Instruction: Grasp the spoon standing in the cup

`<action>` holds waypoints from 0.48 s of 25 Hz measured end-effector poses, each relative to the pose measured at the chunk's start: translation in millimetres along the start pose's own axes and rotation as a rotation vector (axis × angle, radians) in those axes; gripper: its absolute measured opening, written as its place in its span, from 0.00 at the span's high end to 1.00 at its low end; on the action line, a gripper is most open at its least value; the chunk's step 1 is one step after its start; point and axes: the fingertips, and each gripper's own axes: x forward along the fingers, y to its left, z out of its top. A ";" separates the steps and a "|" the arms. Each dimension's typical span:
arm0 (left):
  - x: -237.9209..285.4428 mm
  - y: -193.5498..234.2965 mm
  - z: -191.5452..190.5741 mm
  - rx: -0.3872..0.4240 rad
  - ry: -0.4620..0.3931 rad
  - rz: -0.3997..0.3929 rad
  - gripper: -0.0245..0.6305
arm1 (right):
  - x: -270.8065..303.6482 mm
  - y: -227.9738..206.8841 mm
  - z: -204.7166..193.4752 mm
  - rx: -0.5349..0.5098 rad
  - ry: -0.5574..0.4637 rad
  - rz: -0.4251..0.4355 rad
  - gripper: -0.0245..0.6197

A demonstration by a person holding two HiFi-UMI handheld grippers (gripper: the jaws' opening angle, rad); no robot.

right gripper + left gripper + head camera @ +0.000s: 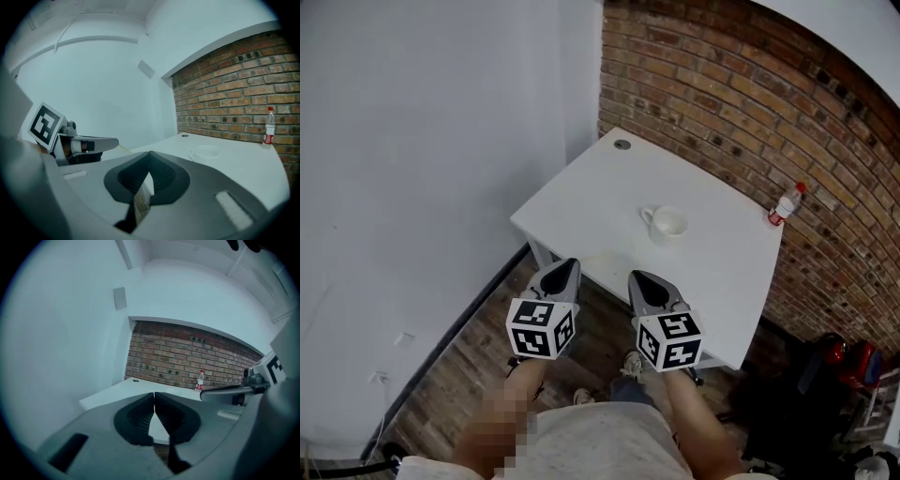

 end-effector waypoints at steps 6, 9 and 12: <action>-8.3 0.7 -6.0 -0.005 0.003 -0.002 0.96 | -5.1 7.3 -3.7 -0.007 0.003 -0.003 0.95; -9.1 -2.1 -7.7 -0.006 0.001 -0.008 0.96 | -8.0 8.5 -4.4 -0.015 0.002 -0.007 0.95; -7.9 -6.7 -8.1 -0.006 0.003 -0.014 0.96 | -11.1 6.5 -4.5 -0.013 0.003 -0.010 0.95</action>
